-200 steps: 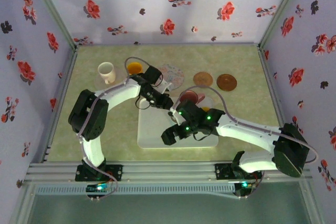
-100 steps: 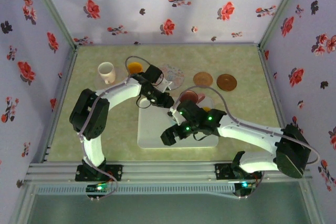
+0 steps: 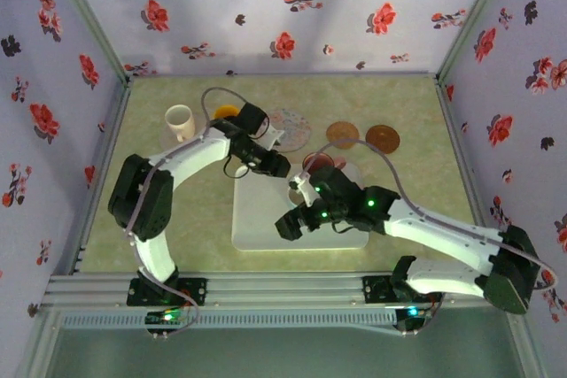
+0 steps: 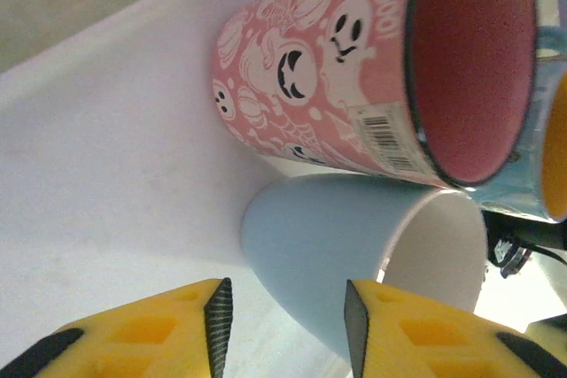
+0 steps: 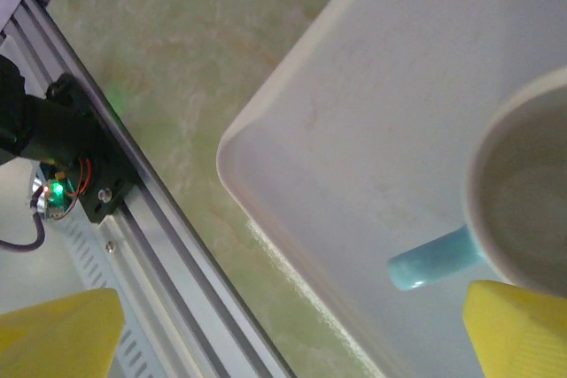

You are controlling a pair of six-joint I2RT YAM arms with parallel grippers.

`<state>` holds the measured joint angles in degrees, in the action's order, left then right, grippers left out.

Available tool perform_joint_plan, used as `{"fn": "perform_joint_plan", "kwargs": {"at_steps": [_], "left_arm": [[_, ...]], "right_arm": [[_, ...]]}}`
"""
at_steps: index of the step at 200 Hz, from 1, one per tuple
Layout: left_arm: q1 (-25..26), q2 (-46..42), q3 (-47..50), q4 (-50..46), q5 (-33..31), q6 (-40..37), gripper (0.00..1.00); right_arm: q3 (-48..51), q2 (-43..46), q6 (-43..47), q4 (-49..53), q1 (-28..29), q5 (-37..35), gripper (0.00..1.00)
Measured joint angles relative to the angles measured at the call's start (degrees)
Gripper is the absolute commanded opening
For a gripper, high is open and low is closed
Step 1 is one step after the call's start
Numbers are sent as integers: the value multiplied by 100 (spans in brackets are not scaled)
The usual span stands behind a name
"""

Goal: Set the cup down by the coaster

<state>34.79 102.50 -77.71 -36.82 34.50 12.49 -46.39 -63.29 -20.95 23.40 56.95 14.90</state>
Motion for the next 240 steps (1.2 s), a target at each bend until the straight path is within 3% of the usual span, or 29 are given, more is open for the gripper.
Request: {"fn": "perform_joint_plan", "kwargs": {"at_steps": [75,138,184,240], "left_arm": [[15,-1309,643,-271,-487,-267,91],[745,-2273,1569,42,-1475,-96,96],[1510,-2341,2072,544,-2135,59,96],[1961,-2122,2251,942,-2448,114,95]], "right_arm": [[717,2149,470,483,0,-1388,99],[1250,3884,579,828,0,-2273,99],[1259,3705,581,870,0,-2483,99],[1261,3526,579,905,0,-2505,99]]}}
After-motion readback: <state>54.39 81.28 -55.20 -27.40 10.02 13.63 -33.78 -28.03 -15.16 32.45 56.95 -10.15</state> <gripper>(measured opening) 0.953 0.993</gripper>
